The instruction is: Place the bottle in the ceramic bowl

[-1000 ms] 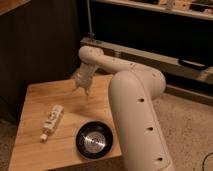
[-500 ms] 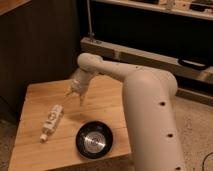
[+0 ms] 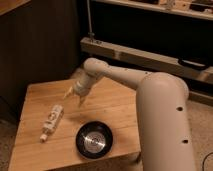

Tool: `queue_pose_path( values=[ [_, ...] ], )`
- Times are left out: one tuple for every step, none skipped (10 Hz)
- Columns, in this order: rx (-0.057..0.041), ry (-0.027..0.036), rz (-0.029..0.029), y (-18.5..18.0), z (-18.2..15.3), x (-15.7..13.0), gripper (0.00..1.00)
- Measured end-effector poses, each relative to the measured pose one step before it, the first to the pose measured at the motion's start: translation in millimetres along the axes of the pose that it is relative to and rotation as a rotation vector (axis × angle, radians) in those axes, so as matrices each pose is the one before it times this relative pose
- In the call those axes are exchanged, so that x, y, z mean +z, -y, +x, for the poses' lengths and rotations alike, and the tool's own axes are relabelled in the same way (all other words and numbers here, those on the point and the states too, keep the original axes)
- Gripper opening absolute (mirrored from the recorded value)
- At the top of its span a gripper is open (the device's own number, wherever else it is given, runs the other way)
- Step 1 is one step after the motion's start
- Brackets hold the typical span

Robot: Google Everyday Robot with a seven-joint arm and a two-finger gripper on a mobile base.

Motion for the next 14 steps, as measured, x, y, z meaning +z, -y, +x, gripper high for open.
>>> queue_pose_path(
  values=[
    [0.00086, 0.00059, -0.00039, 0.46, -0.16, -0.48, 0.65],
    [-0.00004, 0.00005, -0.00051, -0.16, 0.05, -0.13, 0.65],
    [-0.00071, -0.00111, 0.00015, -0.41, 0.32, 0.57, 0.65],
    [0.00345, 0.00003, -0.00123, 1.43, -0.36, -1.97, 0.65],
    [0.00149, -0.00366, -0.00553, 1.27, -3.40, -3.67, 0.65],
    [0.00328, -0.00742, -0.00239, 3.10, -4.48, -0.42, 0.65],
    [-0.00088, -0.00772, -0.00209, -3.16, -5.25, 3.21, 0.65],
    [-0.00387, -0.00939, 0.00225, -3.39, 0.42, 4.90, 0.65],
    [0.00046, -0.00351, -0.00044, -1.89, -1.66, 3.24, 0.65],
    [0.00535, -0.01052, -0.00293, -0.43, -1.71, 3.59, 0.65],
    [-0.00276, -0.01553, -0.00796, -1.45, -0.31, 5.32, 0.65],
    [-0.00789, -0.00865, -0.01061, -1.06, 0.19, 3.50, 0.65],
    [-0.01246, -0.01549, -0.01933, 0.43, 1.74, 5.98, 0.65],
    [-0.01179, -0.01333, -0.01548, -0.82, 2.27, 5.49, 0.65]
  ],
)
